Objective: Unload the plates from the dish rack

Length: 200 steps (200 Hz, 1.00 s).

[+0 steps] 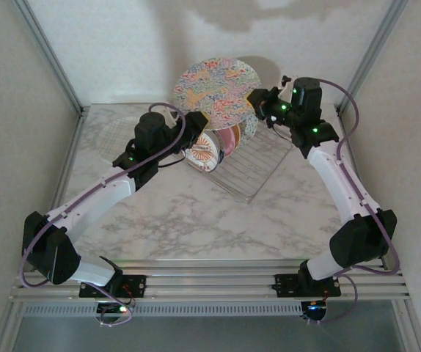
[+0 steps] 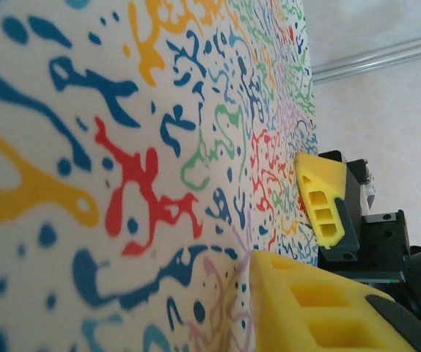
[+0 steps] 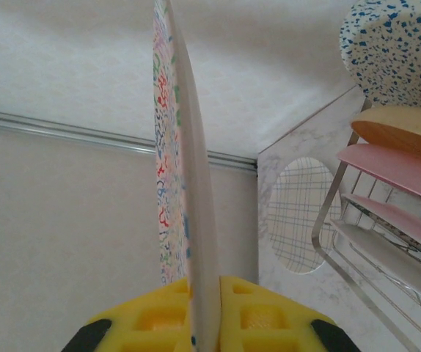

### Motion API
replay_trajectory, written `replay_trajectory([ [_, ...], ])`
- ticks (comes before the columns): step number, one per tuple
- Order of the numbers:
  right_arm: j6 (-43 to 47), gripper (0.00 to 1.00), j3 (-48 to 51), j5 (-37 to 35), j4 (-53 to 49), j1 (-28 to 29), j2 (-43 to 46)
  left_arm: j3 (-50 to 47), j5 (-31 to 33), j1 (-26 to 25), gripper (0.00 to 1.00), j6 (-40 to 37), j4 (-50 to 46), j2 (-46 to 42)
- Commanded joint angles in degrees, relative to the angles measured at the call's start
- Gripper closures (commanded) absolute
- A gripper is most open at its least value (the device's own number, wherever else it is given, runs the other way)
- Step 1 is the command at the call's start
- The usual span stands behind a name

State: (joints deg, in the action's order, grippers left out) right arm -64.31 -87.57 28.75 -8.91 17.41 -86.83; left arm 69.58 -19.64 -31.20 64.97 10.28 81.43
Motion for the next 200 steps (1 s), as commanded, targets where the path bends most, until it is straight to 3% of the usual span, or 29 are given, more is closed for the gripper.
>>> replay_trajectory([
  [1, 0.6, 1.0, -0.9, 2.3, 1.9, 1.1, 1.6, -0.3, 1.0, -0.4, 0.69, 0.7, 1.1, -0.9],
  [31, 0.9, 1.0, 0.7, 1.8, 1.4, 1.2, 3.0, -0.4, 1.1, -0.4, 0.75, 1.9, 1.7, -0.7],
  [64, 1.5, 1.0, 1.4, 1.6, 0.9, 1.3, 3.5, -0.8, 1.3, -0.4, 1.0, 3.1, 2.5, -0.9],
  [88, 3.5, 1.0, 0.7, 2.0, -0.4, 1.3, 3.5, -1.2, 1.4, 0.0, 1.0, 3.9, 3.2, -2.0],
  [124, 10.1, 0.55, 0.4, 0.4, -2.6, 1.3, 5.5, -2.0, 0.6, 3.0, 1.0, 4.7, 3.7, -5.3],
  [136, 13.3, 0.46, 1.8, -0.7, -1.5, 1.7, 7.1, -2.3, -0.3, 5.0, 1.0, 4.8, 3.3, -6.3],
  [177, 30.0, 0.32, 9.2, -4.4, 7.0, 5.3, 14.9, -6.5, -3.7, 14.7, 1.0, 5.3, 1.6, -11.3],
  [200, 40.2, 0.3, 11.1, -3.9, 6.8, 9.0, 17.3, -10.4, -5.1, 22.2, 1.0, 6.0, 0.6, -13.6],
])
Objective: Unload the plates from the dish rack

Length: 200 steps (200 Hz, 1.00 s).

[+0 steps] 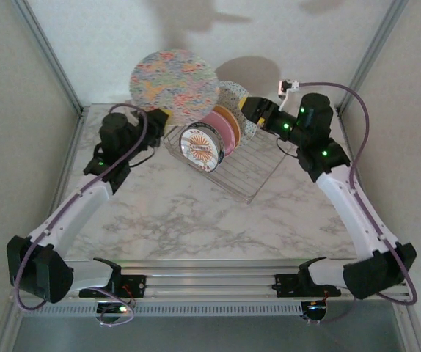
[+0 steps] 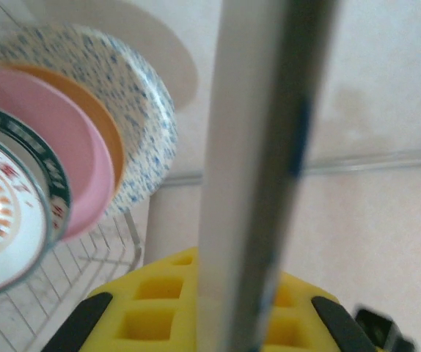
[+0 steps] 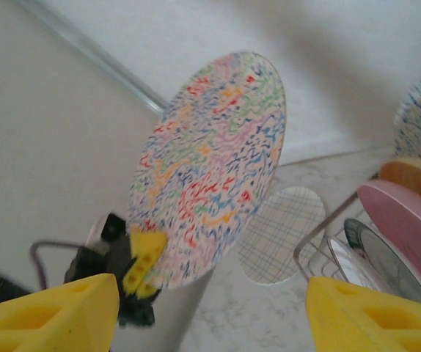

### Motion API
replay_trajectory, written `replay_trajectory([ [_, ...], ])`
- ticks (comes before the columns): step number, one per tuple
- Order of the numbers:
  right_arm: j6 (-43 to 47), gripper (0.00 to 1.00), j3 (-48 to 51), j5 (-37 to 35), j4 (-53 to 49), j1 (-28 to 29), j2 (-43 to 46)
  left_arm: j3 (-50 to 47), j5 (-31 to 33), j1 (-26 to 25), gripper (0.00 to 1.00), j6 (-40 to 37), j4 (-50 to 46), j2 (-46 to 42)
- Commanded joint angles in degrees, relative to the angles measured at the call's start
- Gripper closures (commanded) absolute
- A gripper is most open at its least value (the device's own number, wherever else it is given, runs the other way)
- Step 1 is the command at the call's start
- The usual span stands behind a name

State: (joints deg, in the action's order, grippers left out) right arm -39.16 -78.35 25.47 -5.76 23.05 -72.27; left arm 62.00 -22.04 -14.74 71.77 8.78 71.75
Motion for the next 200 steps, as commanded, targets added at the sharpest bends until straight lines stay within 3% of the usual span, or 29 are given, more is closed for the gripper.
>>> replay_trajectory([
  [1, 15.3, 0.3, 2.0, -0.5, 3.6, 3.5, 2.8, -3.0, -2.8, 6.0, 1.0, -0.8, 2.1, -4.0],
  [50, 30.2, 0.19, 4.1, -2.6, -0.3, 13.4, 5.0, -16.1, -1.8, 19.7, 1.0, 2.2, 4.6, -6.4],
  [78, 34.2, 0.13, 3.2, -5.2, -2.8, 17.2, 4.3, -22.1, -1.6, 24.4, 1.0, 2.7, 8.7, -4.0],
  [121, 35.4, 0.13, 0.8, -6.5, -5.8, 18.9, 2.4, -24.7, -2.7, 27.4, 1.0, 0.6, 12.8, 3.0],
  [200, 34.9, 0.14, 0.3, -5.1, -5.5, 19.4, 1.2, -20.2, -7.9, 28.1, 1.0, -1.2, 19.4, 18.0],
])
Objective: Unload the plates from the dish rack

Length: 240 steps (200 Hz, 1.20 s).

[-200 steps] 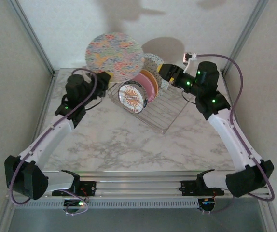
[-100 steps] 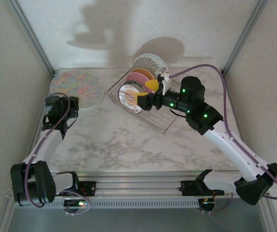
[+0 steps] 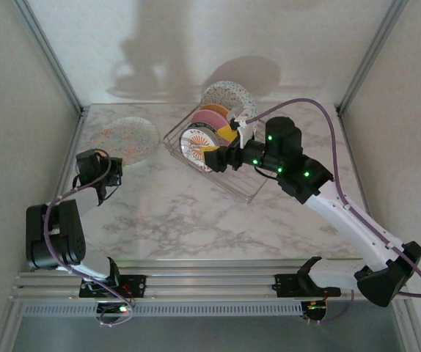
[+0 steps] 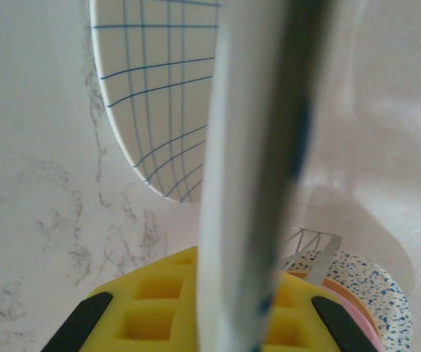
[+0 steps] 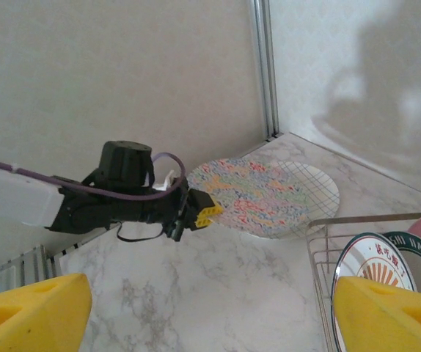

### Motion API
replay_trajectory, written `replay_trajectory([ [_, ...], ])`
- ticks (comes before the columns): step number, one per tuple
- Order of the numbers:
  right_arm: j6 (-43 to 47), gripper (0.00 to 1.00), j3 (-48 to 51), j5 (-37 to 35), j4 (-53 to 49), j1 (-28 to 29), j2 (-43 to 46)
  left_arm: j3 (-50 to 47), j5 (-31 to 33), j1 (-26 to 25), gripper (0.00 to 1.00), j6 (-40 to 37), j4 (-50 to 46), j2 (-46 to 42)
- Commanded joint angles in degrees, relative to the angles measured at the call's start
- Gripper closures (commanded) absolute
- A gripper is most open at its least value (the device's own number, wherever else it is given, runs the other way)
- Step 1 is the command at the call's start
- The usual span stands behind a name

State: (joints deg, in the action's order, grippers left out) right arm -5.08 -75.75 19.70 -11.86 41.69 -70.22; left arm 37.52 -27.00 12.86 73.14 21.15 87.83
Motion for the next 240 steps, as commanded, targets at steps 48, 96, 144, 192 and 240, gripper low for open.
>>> replay_trajectory([
  [48, -0.1, 0.14, -2.5, 0.7, 0.5, 0.8, -1.5, 6.2, -4.8, 1.3, 1.0, -3.4, 9.8, 7.5],
  [96, -0.2, 0.14, -2.9, 0.3, 0.2, 0.8, -1.7, 8.8, -6.2, 1.7, 1.0, -3.8, 10.9, 11.8],
  [144, -0.5, 0.14, -2.5, 0.0, 0.7, 0.8, -1.9, 11.9, -7.6, 1.9, 1.0, -5.2, 9.6, 15.2],
  [192, -0.5, 0.14, -3.0, 0.2, 0.7, 0.8, -2.6, 12.7, -8.5, 2.1, 0.9, -5.4, 8.2, 16.6],
  [240, -0.9, 0.14, -3.5, 0.4, 0.6, 0.8, -3.0, 15.9, -8.8, 2.3, 0.73, -7.3, 2.3, 17.1],
])
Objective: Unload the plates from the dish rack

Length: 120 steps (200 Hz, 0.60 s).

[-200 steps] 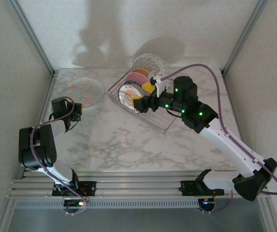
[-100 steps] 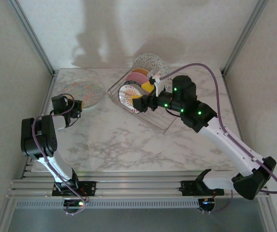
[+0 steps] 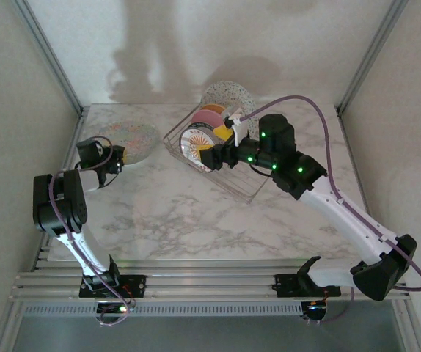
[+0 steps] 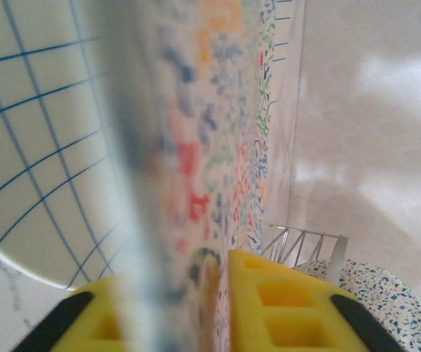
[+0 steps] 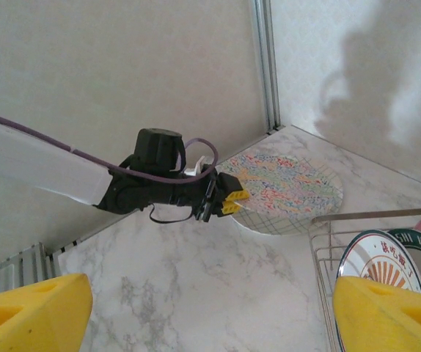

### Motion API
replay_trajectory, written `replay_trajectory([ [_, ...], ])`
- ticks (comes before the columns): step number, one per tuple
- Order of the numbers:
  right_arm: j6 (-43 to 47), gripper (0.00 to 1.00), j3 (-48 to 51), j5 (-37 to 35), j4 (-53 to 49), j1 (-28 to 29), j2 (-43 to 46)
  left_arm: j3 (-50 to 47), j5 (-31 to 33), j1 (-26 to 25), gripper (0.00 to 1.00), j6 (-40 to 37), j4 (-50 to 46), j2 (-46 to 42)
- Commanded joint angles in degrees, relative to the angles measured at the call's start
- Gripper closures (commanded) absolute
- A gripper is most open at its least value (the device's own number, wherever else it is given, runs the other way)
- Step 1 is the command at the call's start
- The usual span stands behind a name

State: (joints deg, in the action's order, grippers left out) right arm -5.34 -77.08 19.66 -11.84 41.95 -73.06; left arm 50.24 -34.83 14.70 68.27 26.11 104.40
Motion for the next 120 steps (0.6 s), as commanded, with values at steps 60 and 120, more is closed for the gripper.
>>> replay_trajectory([
  [60, -0.7, 0.14, -2.7, 0.0, 0.1, 0.6, -0.2, 7.3, 0.4, 0.5, 0.51, -5.9, -12.8, 0.5],
  [120, -0.7, 0.14, -2.7, -0.3, -0.2, 0.6, -0.2, 10.2, 3.3, 0.5, 0.4, -7.9, -22.2, -0.3],
])
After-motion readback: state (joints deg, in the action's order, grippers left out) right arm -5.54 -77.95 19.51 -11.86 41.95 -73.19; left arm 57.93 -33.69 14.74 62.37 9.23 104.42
